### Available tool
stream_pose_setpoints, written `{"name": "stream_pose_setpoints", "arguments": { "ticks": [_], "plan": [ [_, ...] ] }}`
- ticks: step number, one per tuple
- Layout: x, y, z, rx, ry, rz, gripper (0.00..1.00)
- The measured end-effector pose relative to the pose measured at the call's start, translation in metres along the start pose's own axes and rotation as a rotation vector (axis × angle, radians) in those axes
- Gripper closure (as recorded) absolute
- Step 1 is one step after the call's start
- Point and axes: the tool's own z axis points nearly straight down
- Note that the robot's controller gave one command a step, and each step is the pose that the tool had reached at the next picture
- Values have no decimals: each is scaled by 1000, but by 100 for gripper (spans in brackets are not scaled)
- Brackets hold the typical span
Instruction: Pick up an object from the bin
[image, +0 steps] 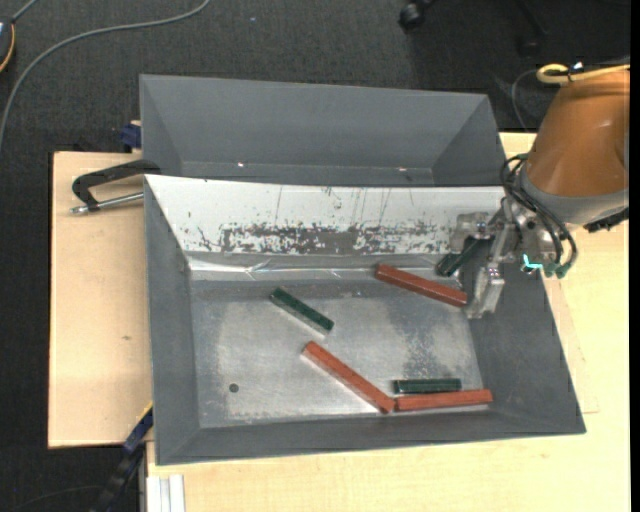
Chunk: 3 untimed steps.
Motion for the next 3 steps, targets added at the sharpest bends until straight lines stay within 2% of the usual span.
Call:
{"name": "stream_pose_setpoints", "arguments": {
  "ticks": [1, 2, 3],
  "plan": [
    [22, 8, 83, -1, -3, 188, 0],
    [-13, 7, 120, -1, -8, 322, 0],
    [-13, 7, 119, 0, -8, 321, 100]
  ]
}}
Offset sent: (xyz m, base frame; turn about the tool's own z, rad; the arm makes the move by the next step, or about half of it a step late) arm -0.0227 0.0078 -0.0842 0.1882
